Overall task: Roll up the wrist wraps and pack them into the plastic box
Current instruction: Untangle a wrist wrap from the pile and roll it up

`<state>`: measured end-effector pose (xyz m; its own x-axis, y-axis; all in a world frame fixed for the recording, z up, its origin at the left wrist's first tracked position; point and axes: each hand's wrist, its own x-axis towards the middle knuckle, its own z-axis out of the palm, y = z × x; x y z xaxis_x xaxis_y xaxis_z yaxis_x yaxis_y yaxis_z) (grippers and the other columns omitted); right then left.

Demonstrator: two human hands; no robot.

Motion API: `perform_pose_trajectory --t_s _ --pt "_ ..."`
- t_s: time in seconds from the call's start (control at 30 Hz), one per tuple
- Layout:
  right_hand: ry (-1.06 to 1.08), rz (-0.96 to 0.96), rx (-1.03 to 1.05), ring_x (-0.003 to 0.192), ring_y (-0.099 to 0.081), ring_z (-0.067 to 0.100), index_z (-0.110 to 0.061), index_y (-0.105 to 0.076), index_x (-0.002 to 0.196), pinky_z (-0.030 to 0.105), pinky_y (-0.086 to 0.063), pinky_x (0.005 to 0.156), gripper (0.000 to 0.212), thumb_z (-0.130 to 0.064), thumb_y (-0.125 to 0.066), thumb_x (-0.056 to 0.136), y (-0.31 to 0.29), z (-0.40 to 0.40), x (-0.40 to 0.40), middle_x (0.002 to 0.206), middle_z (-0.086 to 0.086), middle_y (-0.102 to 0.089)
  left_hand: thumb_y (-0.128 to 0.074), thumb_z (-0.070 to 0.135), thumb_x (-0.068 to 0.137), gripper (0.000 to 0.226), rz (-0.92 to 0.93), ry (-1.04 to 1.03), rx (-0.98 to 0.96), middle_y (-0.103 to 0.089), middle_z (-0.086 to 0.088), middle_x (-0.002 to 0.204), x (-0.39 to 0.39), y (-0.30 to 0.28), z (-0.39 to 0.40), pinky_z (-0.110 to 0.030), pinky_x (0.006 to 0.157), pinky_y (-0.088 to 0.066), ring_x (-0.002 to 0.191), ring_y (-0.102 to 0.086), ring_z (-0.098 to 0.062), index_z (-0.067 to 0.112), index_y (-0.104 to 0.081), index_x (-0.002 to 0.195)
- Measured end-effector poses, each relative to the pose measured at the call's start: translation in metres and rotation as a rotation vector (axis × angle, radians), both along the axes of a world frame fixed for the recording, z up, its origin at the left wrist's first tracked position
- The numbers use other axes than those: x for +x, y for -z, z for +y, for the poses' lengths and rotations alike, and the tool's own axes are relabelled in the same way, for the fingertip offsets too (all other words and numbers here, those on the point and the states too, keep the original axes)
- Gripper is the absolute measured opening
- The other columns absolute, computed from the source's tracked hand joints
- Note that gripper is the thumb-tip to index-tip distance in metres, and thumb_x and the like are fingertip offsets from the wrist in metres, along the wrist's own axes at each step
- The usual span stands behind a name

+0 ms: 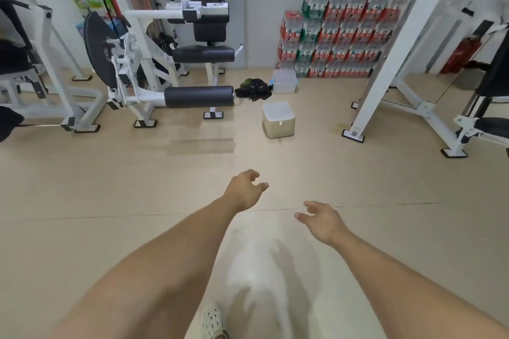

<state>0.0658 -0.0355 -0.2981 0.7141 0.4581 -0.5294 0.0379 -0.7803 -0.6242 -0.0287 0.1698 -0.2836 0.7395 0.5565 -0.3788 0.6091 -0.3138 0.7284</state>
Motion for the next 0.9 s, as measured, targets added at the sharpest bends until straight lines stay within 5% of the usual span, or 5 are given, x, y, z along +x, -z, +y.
perform_pose_trajectory --t_s 0.37,0.9 --pt "0.034 0.134 -0.087 0.136 -0.051 0.021 -0.024 -0.048 0.15 0.027 -0.039 0.105 0.061 -0.039 -0.07 0.094 0.04 0.185 0.044 0.152 0.002 -0.051 -0.065 0.034 0.097 0.043 0.078 -0.069 -0.049 -0.06 0.0 0.138 0.023 0.045 0.21 -0.028 0.098 -0.043 0.123 -0.057 -0.019 0.018 -0.058 0.136" --pt "-0.132 0.154 -0.206 0.137 -0.051 0.02 -0.024 -0.042 0.153 0.028 -0.038 0.111 0.062 -0.035 -0.065 0.098 0.058 0.349 0.304 0.152 0.003 -0.051 -0.064 0.033 0.096 0.047 0.215 -0.03 0.016 -0.054 -0.003 0.144 0.283 0.048 0.385 -0.035 0.108 -0.043 0.129 -0.053 -0.023 0.017 -0.054 0.139"
